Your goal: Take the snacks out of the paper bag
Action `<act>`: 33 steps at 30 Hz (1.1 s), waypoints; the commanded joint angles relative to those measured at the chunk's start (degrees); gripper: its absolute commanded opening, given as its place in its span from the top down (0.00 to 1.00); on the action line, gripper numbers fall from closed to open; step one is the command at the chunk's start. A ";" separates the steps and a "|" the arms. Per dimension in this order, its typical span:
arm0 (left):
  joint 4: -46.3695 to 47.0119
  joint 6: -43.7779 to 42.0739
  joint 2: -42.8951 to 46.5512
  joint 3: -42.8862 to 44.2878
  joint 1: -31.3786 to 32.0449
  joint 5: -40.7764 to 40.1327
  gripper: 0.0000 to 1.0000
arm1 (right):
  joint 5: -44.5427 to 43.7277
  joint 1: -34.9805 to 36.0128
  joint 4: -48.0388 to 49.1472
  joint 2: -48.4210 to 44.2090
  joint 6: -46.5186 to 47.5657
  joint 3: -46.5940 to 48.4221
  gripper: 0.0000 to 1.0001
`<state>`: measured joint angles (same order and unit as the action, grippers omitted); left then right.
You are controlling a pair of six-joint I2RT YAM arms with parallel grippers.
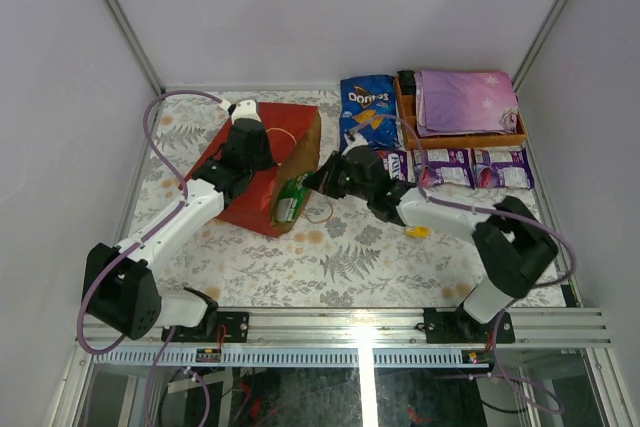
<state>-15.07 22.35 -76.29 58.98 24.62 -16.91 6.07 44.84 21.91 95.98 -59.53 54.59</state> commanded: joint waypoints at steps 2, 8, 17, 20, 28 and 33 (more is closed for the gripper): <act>-0.22 -0.74 -0.31 0.83 -0.54 -1.91 1.00 | 2.64 -3.56 -4.49 -12.61 2.50 4.60 1.00; -0.05 -0.67 -0.27 0.78 -0.54 -1.58 1.00 | 0.32 -11.22 -15.59 -27.06 6.89 7.45 1.00; 0.22 -0.38 -0.31 0.72 -0.59 -0.16 1.00 | -12.34 -28.29 -37.96 -42.03 17.08 10.63 1.00; 0.30 -0.25 -0.54 0.85 -0.53 0.16 1.00 | -7.71 -37.93 -40.28 -43.14 17.59 8.85 1.00; 0.21 -0.04 -1.99 1.38 -0.52 1.80 1.00 | 9.97 -63.35 -36.41 -44.05 14.35 -3.43 1.00; 0.74 -0.07 -2.94 1.49 -0.41 2.88 1.00 | 12.83 -67.23 -34.76 -44.17 13.74 -9.21 1.00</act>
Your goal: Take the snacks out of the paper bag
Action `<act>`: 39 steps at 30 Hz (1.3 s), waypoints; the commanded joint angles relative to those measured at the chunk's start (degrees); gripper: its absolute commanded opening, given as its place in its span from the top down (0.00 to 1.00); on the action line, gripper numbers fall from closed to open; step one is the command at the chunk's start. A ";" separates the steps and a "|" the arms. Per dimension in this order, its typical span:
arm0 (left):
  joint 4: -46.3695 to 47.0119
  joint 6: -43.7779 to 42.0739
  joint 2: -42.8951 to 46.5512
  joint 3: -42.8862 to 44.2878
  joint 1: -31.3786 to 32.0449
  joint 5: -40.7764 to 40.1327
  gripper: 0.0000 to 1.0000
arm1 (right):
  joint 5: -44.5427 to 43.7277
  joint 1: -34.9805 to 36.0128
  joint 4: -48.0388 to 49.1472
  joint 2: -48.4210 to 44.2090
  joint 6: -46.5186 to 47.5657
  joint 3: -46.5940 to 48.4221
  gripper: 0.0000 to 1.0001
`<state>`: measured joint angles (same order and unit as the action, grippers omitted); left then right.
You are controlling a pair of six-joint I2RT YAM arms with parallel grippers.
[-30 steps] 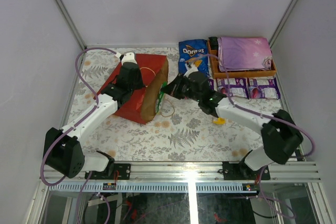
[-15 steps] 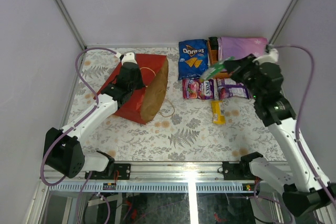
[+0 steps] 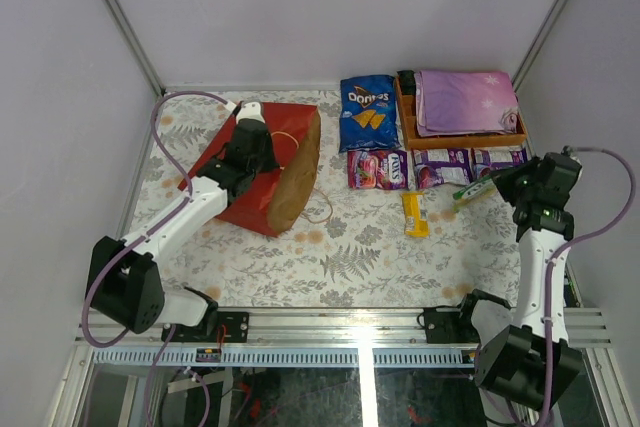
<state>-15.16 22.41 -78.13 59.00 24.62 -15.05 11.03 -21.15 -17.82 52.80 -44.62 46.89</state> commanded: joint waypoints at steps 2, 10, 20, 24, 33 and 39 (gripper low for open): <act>0.71 -0.17 -1.70 1.79 -0.45 1.63 1.00 | 8.46 -1.27 6.57 -0.50 -2.07 -2.39 1.00; 0.65 -0.39 -1.85 1.88 -0.45 1.93 1.00 | 10.45 -1.27 8.27 -0.81 -3.17 -9.12 1.00; 0.39 -0.35 -2.48 2.17 -0.41 2.33 1.00 | 4.11 -1.27 -9.66 -18.82 -2.27 -18.96 1.00; 0.39 -0.40 -2.55 2.25 -0.34 2.46 1.00 | -0.87 -1.29 -16.71 -20.29 -1.11 -16.05 1.00; 0.48 -0.53 -1.79 1.82 -0.37 2.80 1.00 | -8.78 -1.27 -20.27 -18.49 -2.85 -15.06 1.00; 0.45 -0.65 -1.59 1.65 -0.40 3.06 1.00 | -13.55 -1.28 -18.86 -14.55 -2.14 -12.91 0.97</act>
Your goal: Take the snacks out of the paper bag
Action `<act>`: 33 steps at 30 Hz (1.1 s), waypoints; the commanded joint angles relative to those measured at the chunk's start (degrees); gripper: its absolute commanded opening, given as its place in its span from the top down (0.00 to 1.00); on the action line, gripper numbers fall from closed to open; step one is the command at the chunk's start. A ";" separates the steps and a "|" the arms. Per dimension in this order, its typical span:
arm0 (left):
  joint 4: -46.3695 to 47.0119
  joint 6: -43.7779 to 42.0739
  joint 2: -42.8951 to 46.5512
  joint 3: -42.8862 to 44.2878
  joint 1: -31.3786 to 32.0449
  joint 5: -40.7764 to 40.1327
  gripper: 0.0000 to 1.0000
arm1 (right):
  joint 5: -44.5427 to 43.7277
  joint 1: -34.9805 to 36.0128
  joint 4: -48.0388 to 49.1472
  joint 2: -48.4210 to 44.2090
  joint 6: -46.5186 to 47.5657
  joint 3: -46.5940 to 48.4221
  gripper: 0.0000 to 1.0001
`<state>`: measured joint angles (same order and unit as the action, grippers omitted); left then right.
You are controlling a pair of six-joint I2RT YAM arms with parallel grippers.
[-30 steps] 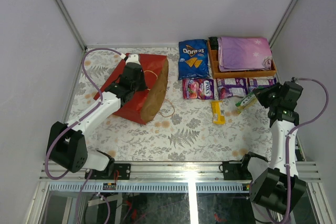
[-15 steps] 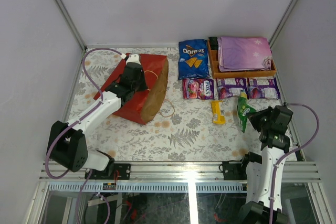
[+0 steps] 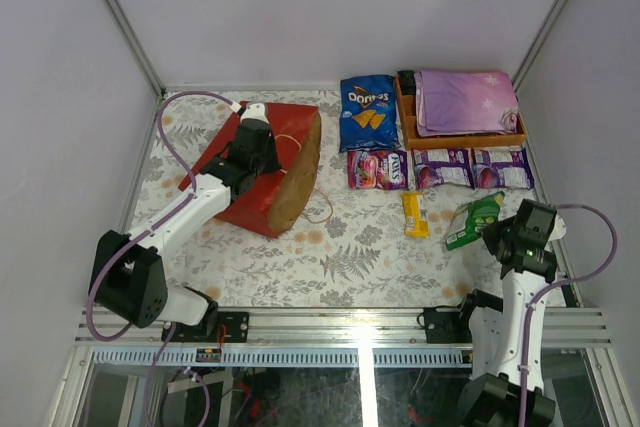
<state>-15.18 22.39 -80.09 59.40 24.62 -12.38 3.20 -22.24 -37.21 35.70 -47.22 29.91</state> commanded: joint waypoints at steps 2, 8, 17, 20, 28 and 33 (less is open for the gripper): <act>0.46 -0.69 0.46 1.24 -0.34 0.34 1.00 | -7.15 -0.17 0.64 5.47 2.78 5.48 0.94; 0.41 -0.60 0.37 1.28 -0.38 0.97 1.00 | -15.13 -0.26 -0.62 9.73 3.28 9.11 0.57; 0.68 -0.33 -0.67 1.75 -0.28 2.41 1.00 | -15.17 -0.17 1.44 6.26 5.44 15.61 0.01; 0.59 -0.45 -1.14 2.02 -0.10 2.34 1.00 | -4.48 0.49 6.99 8.13 10.97 13.32 0.01; 0.14 -0.61 -2.27 2.77 0.91 1.99 1.00 | -14.90 21.62 10.56 19.73 13.47 9.82 0.02; -0.76 -0.84 -2.44 3.28 1.33 0.85 1.00 | -3.68 22.15 20.59 25.67 13.12 6.87 0.51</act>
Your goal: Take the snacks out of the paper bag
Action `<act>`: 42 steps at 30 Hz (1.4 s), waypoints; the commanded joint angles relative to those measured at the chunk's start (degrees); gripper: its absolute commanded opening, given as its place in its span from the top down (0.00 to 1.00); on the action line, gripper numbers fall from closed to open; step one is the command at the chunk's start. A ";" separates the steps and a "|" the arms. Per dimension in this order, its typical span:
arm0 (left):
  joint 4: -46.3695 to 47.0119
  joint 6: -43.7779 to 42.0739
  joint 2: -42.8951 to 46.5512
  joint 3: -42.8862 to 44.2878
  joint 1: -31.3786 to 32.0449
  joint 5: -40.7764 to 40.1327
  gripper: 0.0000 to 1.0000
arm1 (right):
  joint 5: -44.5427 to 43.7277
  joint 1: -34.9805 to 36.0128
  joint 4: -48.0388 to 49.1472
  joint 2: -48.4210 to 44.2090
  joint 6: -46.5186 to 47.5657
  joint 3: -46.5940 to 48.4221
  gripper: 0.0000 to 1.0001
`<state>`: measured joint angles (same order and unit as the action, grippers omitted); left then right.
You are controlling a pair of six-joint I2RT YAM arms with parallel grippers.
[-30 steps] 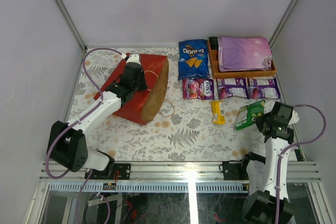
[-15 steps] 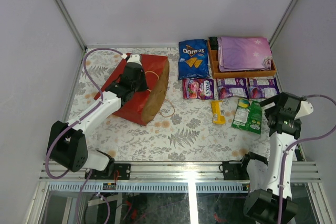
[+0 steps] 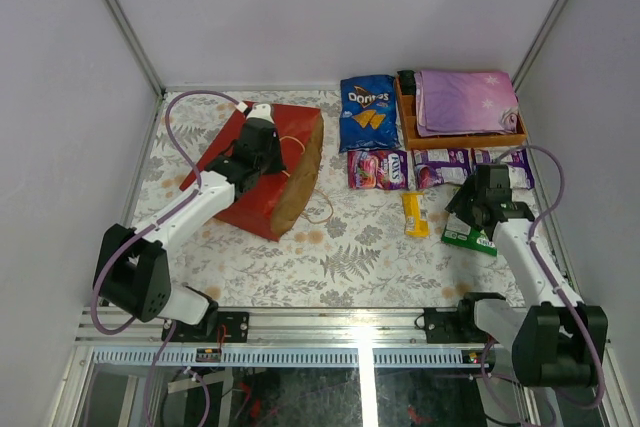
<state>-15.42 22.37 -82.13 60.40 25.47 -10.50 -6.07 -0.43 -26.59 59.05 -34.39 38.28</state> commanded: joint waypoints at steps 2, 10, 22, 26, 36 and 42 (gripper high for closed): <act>-0.66 -0.97 -0.22 2.27 0.56 -1.61 1.00 | 7.51 0.34 13.17 4.71 -0.56 -2.51 0.73; -0.75 -1.18 -0.79 2.47 0.51 -1.82 1.00 | 7.30 0.34 19.48 13.68 -1.03 -2.40 1.00; -1.25 -1.11 -0.81 2.65 0.54 -1.77 1.00 | 6.97 -4.72 16.55 19.83 4.74 -0.15 0.97; -1.30 -1.10 -1.14 2.83 0.59 -1.47 1.00 | 8.39 -8.76 16.23 19.28 5.06 -0.88 0.95; -1.29 -0.95 -1.85 3.19 0.97 -1.45 1.00 | 4.17 -10.29 13.22 14.51 4.99 0.92 0.96; -1.64 -1.06 -2.92 3.89 1.58 -1.70 1.00 | 10.62 -9.95 15.24 14.47 3.13 -0.02 0.96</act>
<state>-17.23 22.11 -83.99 62.24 26.44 -11.14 1.37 -10.66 -12.45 73.84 -30.46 37.12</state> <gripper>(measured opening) 0.006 0.044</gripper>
